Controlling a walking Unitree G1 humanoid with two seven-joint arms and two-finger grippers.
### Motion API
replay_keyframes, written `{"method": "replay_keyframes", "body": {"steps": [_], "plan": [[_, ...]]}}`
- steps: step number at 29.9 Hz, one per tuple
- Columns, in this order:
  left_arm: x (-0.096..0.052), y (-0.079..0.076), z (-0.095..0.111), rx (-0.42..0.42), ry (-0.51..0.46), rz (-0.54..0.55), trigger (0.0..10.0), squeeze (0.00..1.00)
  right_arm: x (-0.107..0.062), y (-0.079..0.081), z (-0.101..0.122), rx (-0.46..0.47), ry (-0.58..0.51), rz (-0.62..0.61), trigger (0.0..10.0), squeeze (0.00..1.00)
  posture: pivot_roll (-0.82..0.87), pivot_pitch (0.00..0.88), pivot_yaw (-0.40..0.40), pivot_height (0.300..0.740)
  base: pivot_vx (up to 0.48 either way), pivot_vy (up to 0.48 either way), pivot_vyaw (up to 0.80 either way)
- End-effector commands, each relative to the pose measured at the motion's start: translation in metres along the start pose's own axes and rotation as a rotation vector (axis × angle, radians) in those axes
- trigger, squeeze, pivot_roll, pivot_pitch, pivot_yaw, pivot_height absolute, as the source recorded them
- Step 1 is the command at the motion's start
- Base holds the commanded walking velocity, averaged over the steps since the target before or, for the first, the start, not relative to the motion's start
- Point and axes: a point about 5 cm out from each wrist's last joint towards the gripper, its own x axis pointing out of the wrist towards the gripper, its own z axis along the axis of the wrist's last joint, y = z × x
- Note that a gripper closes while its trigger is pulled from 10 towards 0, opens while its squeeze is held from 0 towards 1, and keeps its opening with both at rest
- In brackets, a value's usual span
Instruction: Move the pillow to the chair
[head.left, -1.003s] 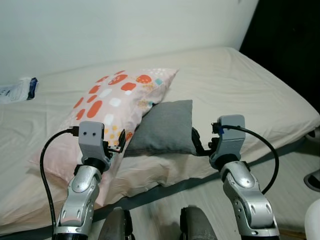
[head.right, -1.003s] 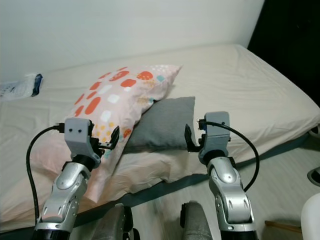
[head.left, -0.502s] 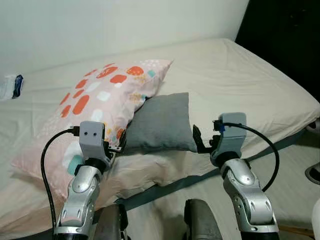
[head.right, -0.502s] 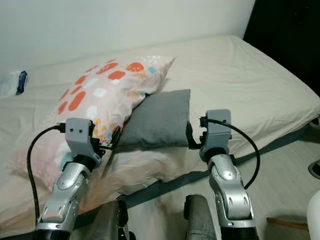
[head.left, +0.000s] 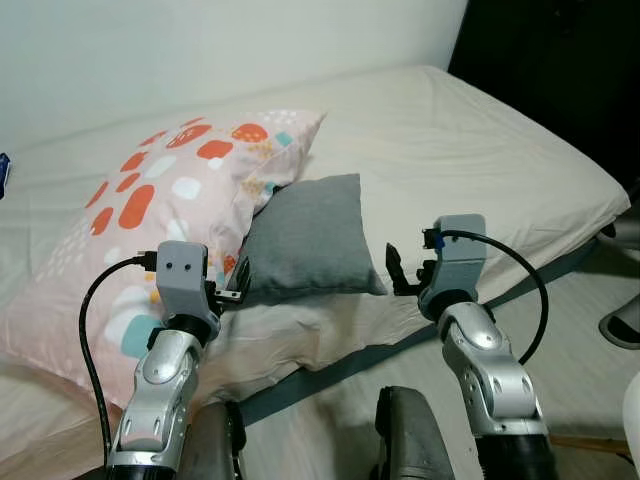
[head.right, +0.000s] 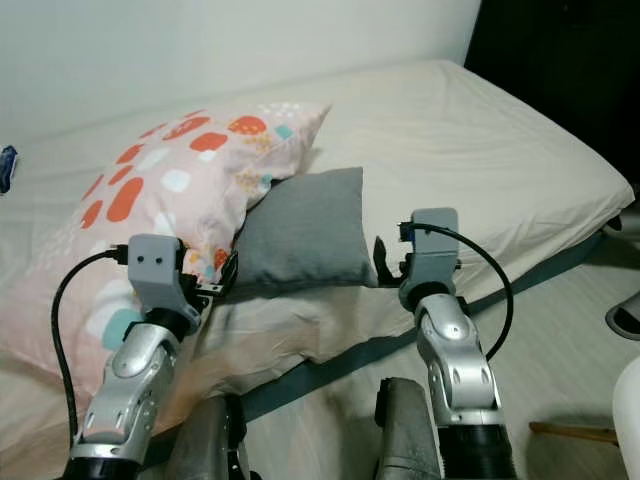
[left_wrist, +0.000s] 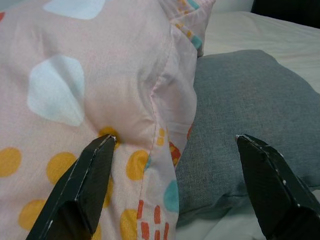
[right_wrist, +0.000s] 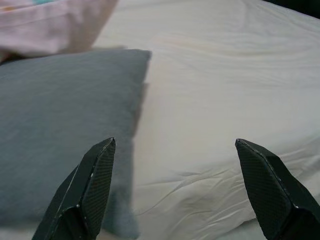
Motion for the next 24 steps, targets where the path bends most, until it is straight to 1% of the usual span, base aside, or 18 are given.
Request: {"method": "replay_keyframes", "body": {"steps": [1, 2, 3, 4, 5, 7, 9, 12, 13, 15, 16, 17, 18, 19, 21, 22, 23, 24], "plan": [[-0.001, 0.003, -0.002, 0.008, 0.018, 0.002, 10.0, 0.0, 0.005, -0.006, -0.006, 0.05, 0.023, -0.011, 10.0, 0.0, 0.0, 0.116, 0.013, 0.559, 0.0, 0.0, 0.0], [0.0, 0.004, -0.002, 0.009, 0.017, 0.003, 10.0, 0.0, 0.006, -0.007, -0.006, 0.06, 0.025, -0.012, 10.0, 0.0, 0.0, 0.116, 0.013, 0.559, 0.0, 0.0, 0.0], [0.0, 0.004, -0.001, 0.01, 0.016, 0.005, 10.0, 0.0, 0.014, -0.012, -0.014, 0.066, 0.096, -0.026, 10.0, 0.0, 0.0, 0.115, 0.012, 0.559, 0.0, 0.0, 0.0], [0.0, 0.004, -0.001, 0.01, 0.016, 0.005, 10.0, 0.0, 0.014, -0.012, -0.014, 0.066, 0.096, -0.026, 10.0, 0.0, 0.0, 0.115, 0.012, 0.559, 0.0, 0.0, 0.0], [0.0, 0.004, -0.001, 0.011, 0.015, 0.006, 10.0, 0.0, 0.018, -0.015, -0.019, 0.068, 0.147, -0.037, 10.0, 0.0, 0.0, 0.115, 0.012, 0.559, 0.0, 0.0, 0.0], [0.001, 0.005, -0.001, 0.011, 0.012, 0.008, 10.0, 0.0, 0.025, -0.024, -0.035, 0.12, 0.267, -0.073, 10.0, 0.0, 0.01, 0.112, 0.01, 0.559, 0.0, 0.0, 0.0], [0.001, 0.004, 0.0, 0.011, 0.011, 0.008, 10.0, 0.0, 0.028, -0.025, -0.036, 0.144, 0.269, -0.065, 10.0, 0.0, 0.01, 0.111, 0.008, 0.559, 0.0, 0.0, 0.0], [0.0, 0.005, 0.0, 0.011, 0.008, 0.013, 10.0, 0.0, 0.036, -0.02, -0.031, 0.289, 0.23, 0.004, 10.0, 0.0, 0.01, 0.111, 0.01, 0.559, 0.0, 0.0, 0.0], [0.0, 0.005, 0.0, 0.011, 0.008, 0.013, 10.0, 0.0, 0.036, -0.02, -0.031, 0.289, 0.23, 0.004, 10.0, 0.0, 0.01, 0.111, 0.01, 0.559, 0.0, 0.0, 0.0], [0.0, 0.006, 0.001, 0.013, 0.006, 0.015, 10.0, 0.0, 0.041, -0.013, -0.026, 0.414, 0.18, 0.07, 10.0, 0.0, 0.01, 0.111, 0.008, 0.559, 0.0, 0.0, 0.0], [0.0, 0.006, 0.001, 0.013, 0.006, 0.015, 10.0, 0.0, 0.041, -0.013, -0.026, 0.414, 0.18, 0.07, 10.0, 0.0, 0.01, 0.111, 0.008, 0.559, 0.0, 0.0, 0.0], [0.0, 0.006, 0.001, 0.012, 0.005, 0.016, 10.0, 0.0, 0.043, -0.009, -0.024, 0.465, 0.156, 0.119, 10.0, 0.0, 0.01, 0.112, 0.006, 0.559, 0.0, 0.0, 0.0], [0.0, 0.006, 0.001, 0.012, 0.005, 0.016, 10.0, 0.0, 0.043, -0.009, -0.024, 0.465, 0.156, 0.119, 10.0, 0.0, 0.01, 0.112, 0.006, 0.559, 0.0, 0.0, 0.0], [0.001, 0.006, 0.001, 0.01, 0.003, 0.017, 10.0, 0.0, 0.044, -0.003, -0.024, 0.5, 0.143, 0.182, 10.0, 0.0, 0.01, 0.112, 0.007, 0.559, 0.0, 0.0, 0.0], [0.001, 0.006, 0.001, 0.01, 0.003, 0.017, 10.0, 0.0, 0.044, -0.003, -0.024, 0.5, 0.143, 0.182, 10.0, 0.0, 0.01, 0.112, 0.007, 0.559, 0.0, 0.0, 0.0], [0.001, 0.005, 0.001, 0.006, 0.0, 0.013, 10.0, 0.0, 0.045, 0.004, -0.024, 0.518, 0.138, 0.248, 10.0, 0.0, 0.02, 0.115, 0.007, 0.559, 0.0, 0.0, 0.0], [0.001, 0.005, 0.001, 0.006, 0.0, 0.013, 10.0, 0.0, 0.045, 0.004, -0.024, 0.518, 0.138, 0.248, 10.0, 0.0, 0.02, 0.115, 0.007, 0.559, 0.0, 0.0, 0.0], [0.0, 0.004, 0.002, -0.004, -0.004, -0.006, 10.0, 0.0, 0.047, 0.01, -0.026, 0.54, 0.151, 0.297, 10.0, 0.0, 0.01, 0.119, 0.007, 0.559, 0.0, 0.0, 0.0]]}}
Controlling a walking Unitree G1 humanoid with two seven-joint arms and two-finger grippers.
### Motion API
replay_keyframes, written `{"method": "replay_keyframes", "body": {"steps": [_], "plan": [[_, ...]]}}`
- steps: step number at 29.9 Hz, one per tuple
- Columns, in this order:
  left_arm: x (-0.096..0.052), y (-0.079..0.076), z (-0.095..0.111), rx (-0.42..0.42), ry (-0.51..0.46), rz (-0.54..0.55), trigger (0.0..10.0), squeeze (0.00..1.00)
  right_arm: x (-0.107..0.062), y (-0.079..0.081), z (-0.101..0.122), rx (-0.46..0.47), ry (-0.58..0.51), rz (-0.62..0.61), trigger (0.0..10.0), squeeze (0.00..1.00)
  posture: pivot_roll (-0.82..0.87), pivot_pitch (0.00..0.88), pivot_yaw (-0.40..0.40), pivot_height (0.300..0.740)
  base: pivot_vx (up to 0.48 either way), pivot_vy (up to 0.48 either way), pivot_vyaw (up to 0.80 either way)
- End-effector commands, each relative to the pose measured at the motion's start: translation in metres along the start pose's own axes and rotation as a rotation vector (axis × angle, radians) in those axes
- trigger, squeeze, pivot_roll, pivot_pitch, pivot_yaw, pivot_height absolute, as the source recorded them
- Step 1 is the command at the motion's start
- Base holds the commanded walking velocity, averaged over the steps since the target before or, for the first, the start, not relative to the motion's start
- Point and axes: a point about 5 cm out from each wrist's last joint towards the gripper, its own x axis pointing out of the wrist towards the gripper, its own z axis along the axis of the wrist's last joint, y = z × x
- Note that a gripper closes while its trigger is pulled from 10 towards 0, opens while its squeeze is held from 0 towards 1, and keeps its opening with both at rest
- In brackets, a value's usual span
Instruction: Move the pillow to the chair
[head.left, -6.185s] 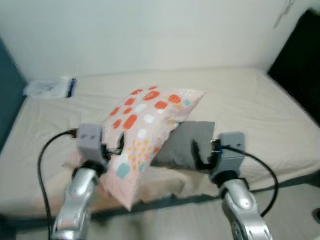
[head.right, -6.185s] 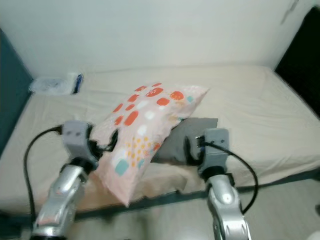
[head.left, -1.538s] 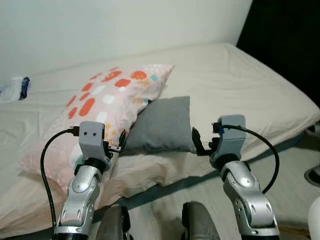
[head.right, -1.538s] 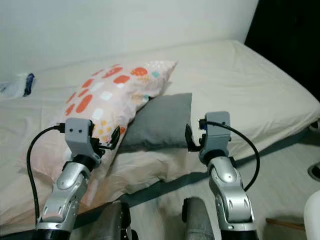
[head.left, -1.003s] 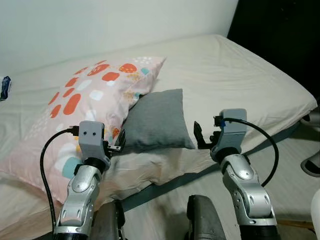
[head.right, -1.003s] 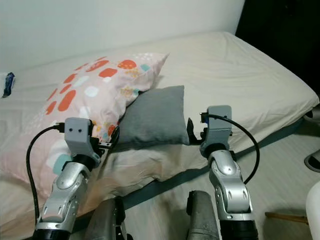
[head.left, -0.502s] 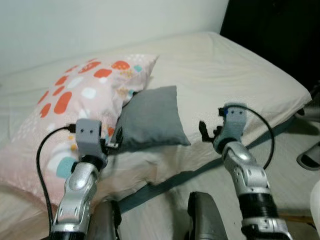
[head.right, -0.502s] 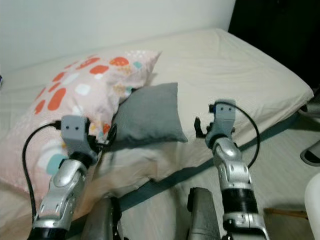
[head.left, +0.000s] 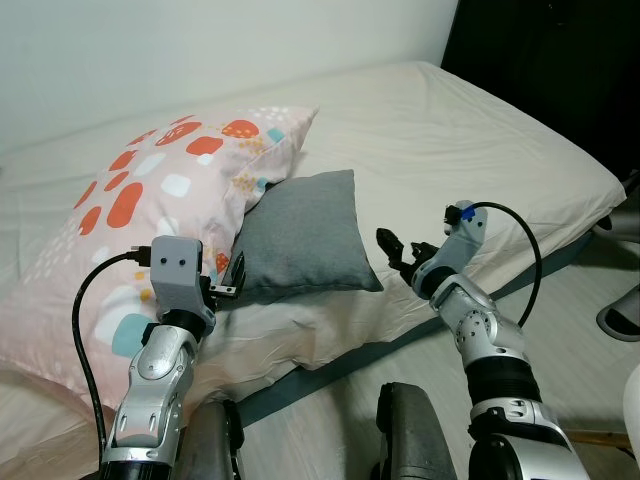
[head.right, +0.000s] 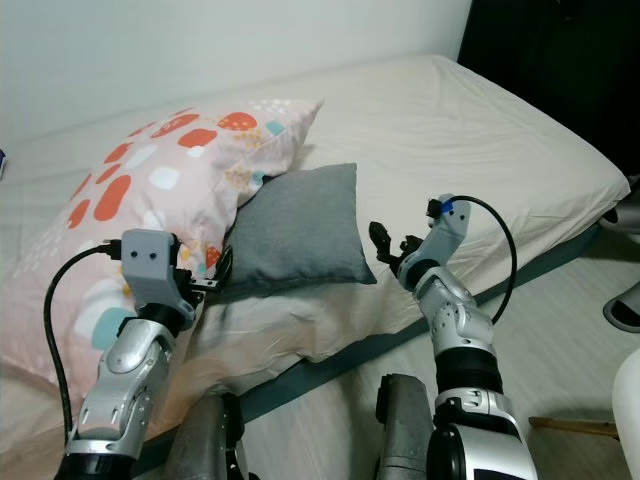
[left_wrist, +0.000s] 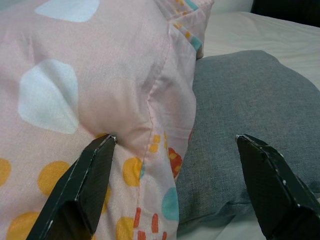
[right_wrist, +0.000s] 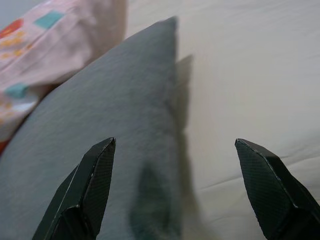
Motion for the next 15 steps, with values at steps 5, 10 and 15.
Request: {"method": "replay_keyframes", "body": {"steps": [5, 10, 15], "plan": [[-0.003, -0.005, 0.0, -0.023, 0.002, -0.06, 10.0, 0.0, 0.01, 0.009, -0.016, 0.088, 0.059, 0.106, 10.0, 0.0, 0.02, 0.128, 0.002, 0.559, 0.0, 0.0, 0.0], [-0.004, -0.008, 0.001, -0.023, 0.0, -0.077, 10.0, 0.0, 0.014, 0.01, -0.02, 0.161, 0.064, 0.144, 10.0, 0.0, 0.02, 0.135, 0.0, 0.559, 0.0, 0.0, 0.0], [-0.005, -0.009, 0.002, -0.021, -0.002, -0.079, 10.0, 0.0, 0.018, 0.01, -0.023, 0.167, 0.076, 0.148, 10.0, 0.0, 0.03, 0.147, -0.005, 0.559, 0.0, 0.0, 0.0]]}}
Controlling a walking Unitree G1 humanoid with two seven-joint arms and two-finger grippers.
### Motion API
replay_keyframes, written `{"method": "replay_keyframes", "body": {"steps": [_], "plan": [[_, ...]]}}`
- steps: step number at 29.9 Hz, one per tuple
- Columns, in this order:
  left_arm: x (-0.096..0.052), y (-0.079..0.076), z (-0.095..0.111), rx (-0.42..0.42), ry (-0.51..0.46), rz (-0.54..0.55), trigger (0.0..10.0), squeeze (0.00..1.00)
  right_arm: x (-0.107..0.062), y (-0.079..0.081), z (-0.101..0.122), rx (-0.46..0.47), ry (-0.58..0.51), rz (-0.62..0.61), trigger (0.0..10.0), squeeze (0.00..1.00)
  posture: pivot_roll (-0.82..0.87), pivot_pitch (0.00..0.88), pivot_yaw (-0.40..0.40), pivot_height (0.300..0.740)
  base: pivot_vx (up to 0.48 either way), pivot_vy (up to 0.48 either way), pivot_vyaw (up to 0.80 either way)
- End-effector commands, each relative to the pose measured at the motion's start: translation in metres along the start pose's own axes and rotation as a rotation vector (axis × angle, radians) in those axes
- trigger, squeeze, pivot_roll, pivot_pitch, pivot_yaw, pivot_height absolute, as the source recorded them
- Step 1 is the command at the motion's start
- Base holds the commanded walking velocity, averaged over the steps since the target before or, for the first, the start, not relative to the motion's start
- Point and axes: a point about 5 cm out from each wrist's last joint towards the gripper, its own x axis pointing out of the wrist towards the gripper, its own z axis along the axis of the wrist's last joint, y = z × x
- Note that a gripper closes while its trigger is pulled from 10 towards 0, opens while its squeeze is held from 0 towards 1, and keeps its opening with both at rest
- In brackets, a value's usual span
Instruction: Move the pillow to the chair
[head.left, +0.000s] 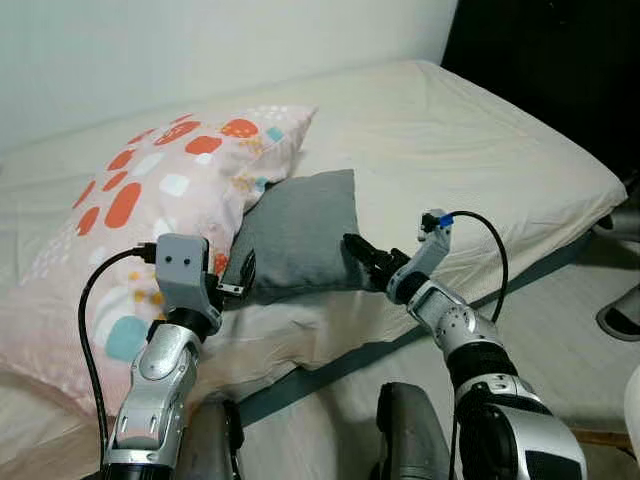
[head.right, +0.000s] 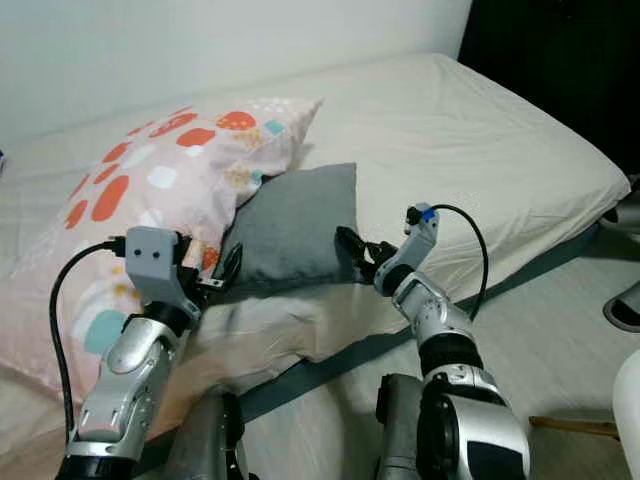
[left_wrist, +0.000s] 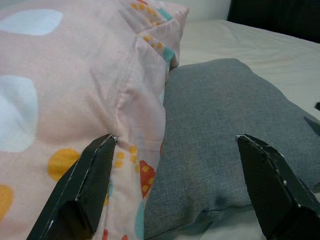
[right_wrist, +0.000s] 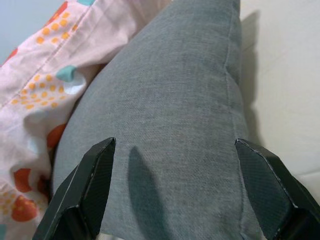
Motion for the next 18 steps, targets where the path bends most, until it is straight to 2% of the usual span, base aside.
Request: {"method": "replay_keyframes", "body": {"steps": [1, 7, 10, 12, 18], "plan": [[-0.004, 0.0, -0.004, -0.007, 0.026, -0.006, 10.0, 0.0, 0.001, -0.005, -0.003, -0.009, 0.009, -0.049, 10.0, 0.0, 0.03, 0.153, -0.007, 0.559, 0.0, 0.0, 0.0], [-0.005, 0.001, -0.003, -0.007, 0.027, -0.008, 10.0, 0.0, 0.001, -0.01, -0.003, -0.011, 0.011, -0.089, 10.0, 0.0, 0.03, 0.154, -0.008, 0.559, 0.0, 0.0, 0.0], [-0.005, 0.0, -0.002, -0.004, 0.026, -0.009, 10.0, 0.0, -0.006, -0.024, 0.002, -0.012, -0.022, -0.199, 10.0, 0.0, 0.04, 0.162, -0.006, 0.559, 0.0, 0.0, 0.0], [-0.005, 0.001, -0.002, -0.004, 0.026, -0.01, 10.0, 0.0, -0.007, -0.026, 0.001, -0.013, -0.021, -0.214, 10.0, 0.0, 0.05, 0.163, -0.002, 0.559, 0.0, 0.0, 0.0], [-0.004, 0.0, -0.001, 0.001, 0.024, -0.008, 10.0, 0.0, -0.002, -0.018, -0.015, -0.094, 0.078, -0.153, 10.0, 0.0, 0.05, 0.163, -0.002, 0.559, 0.0, 0.0, 0.0]]}}
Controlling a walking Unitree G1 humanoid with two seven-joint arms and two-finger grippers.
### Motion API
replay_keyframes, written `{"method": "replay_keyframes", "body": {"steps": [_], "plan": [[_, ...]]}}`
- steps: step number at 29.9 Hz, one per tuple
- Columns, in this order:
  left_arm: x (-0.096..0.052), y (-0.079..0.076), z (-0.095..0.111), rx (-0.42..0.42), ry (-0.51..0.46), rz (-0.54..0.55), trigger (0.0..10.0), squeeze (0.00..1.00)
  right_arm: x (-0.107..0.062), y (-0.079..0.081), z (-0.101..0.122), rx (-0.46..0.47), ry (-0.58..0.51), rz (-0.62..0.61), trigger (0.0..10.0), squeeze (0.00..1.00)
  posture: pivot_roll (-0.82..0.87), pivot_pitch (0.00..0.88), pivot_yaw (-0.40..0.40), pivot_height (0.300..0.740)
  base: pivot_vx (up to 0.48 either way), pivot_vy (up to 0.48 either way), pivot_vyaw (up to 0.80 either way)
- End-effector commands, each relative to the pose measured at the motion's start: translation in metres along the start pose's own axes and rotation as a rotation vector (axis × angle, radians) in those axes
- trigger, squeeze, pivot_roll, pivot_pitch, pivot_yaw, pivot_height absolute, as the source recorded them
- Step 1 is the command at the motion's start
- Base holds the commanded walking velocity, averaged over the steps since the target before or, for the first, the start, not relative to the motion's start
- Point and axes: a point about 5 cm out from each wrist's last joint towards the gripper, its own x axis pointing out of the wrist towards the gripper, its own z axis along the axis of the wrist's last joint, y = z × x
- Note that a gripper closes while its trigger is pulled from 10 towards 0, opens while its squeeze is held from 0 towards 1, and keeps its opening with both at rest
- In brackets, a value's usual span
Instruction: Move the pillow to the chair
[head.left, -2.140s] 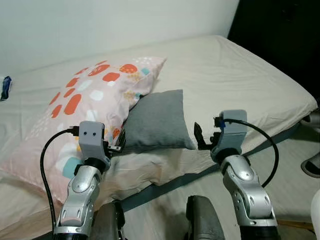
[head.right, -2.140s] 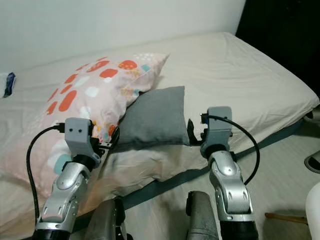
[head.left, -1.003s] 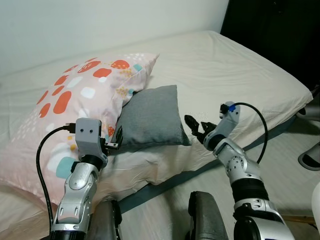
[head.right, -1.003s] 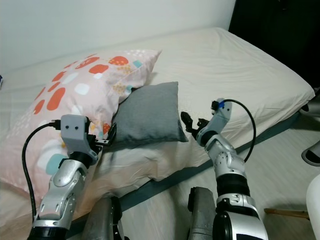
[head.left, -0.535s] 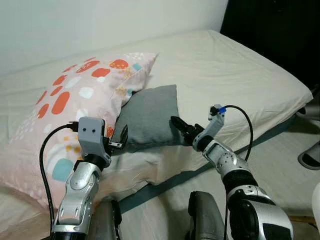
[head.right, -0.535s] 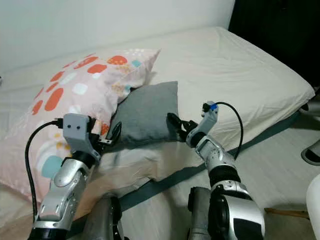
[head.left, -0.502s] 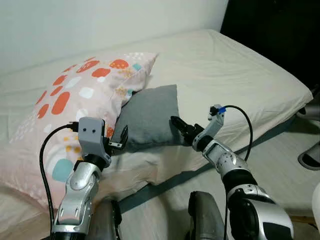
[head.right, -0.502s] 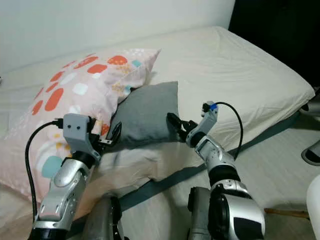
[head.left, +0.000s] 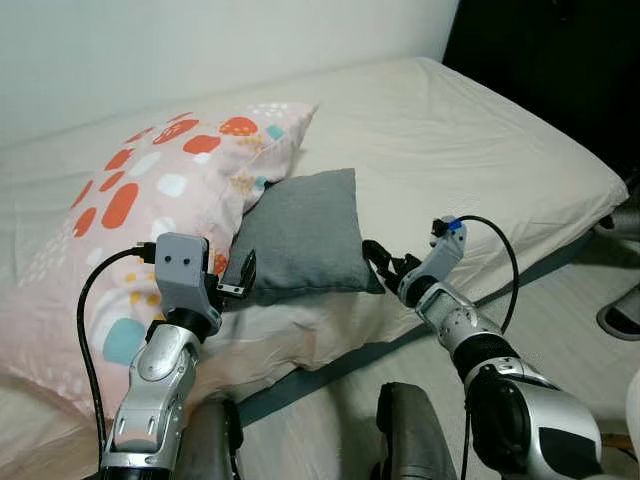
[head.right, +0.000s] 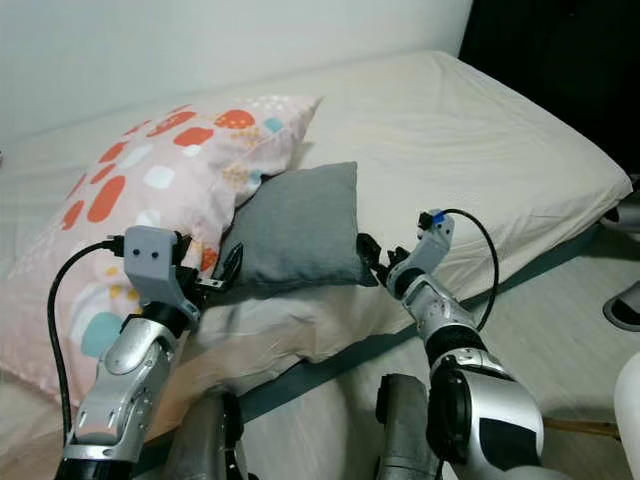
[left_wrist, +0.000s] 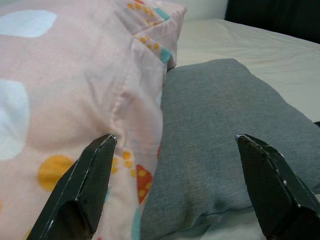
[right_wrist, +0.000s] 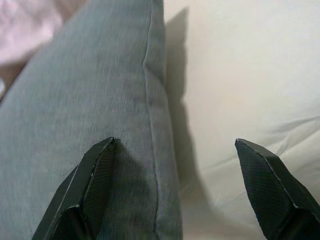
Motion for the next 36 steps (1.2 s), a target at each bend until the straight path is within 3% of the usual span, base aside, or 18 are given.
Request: {"method": "replay_keyframes", "body": {"steps": [1, 5, 10, 12, 15, 24, 25, 26, 27, 36], "plan": [[-0.002, 0.001, -0.004, 0.0, 0.027, 0.0, 10.0, 0.0, 0.002, 0.005, -0.009, -0.018, 0.041, 0.026, 10.0, 0.0, 0.05, 0.163, -0.002, 0.559, 0.0, 0.0, 0.0], [-0.001, 0.001, -0.003, 0.001, 0.024, 0.005, 10.0, 0.0, 0.006, 0.022, -0.019, -0.018, 0.093, 0.168, 10.0, 0.0, 0.05, 0.163, -0.001, 0.559, 0.0, 0.0, 0.0], [0.0, 0.001, -0.003, 0.001, 0.024, 0.005, 10.0, 0.0, 0.008, 0.03, -0.023, -0.023, 0.114, 0.222, 10.0, 0.0, 0.05, 0.161, 0.003, 0.559, 0.0, 0.0, 0.0], [0.001, 0.0, -0.003, 0.0, 0.026, 0.003, 10.0, 0.0, 0.011, 0.045, -0.032, -0.049, 0.166, 0.321, 10.0, 0.0, 0.05, 0.16, 0.004, 0.559, 0.0, 0.0, 0.0], [0.002, -0.001, -0.003, -0.001, 0.026, 0.0, 10.0, 0.0, 0.013, 0.056, -0.041, -0.065, 0.205, 0.374, 10.0, 0.0, 0.05, 0.157, 0.003, 0.559, 0.0, 0.0, 0.0], [0.003, -0.001, -0.003, -0.002, 0.023, 0.003, 10.0, 0.0, 0.012, 0.075, -0.054, -0.064, 0.262, 0.53, 10.0, 0.0, 0.05, 0.153, -0.001, 0.559, 0.0, 0.0, 0.0], [0.003, -0.001, -0.003, -0.002, 0.022, 0.003, 10.0, 0.0, 0.011, 0.077, -0.055, -0.057, 0.268, 0.552, 3.8, 0.0, 0.05, 0.151, -0.001, 0.559, 0.0, 0.0, 0.0], [0.003, -0.001, -0.003, -0.002, 0.022, 0.003, 10.0, 0.0, 0.011, 0.077, -0.055, -0.057, 0.268, 0.552, 3.8, 0.0, 0.05, 0.151, -0.001, 0.559, 0.0, 0.0, 0.0], [0.004, -0.001, -0.003, -0.003, 0.022, 0.004, 10.0, 0.0, 0.011, 0.077, -0.054, -0.043, 0.264, 0.57, 0.0, 0.0, 0.05, 0.149, -0.001, 0.559, 0.0, 0.0, 0.0], [0.006, -0.002, -0.003, -0.006, 0.02, -0.001, 10.0, 0.0, 0.011, 0.075, -0.045, -0.017, 0.225, 0.569, 0.0, 0.0, 0.04, 0.141, 0.0, 0.559, 0.0, 0.0, 0.0]]}}
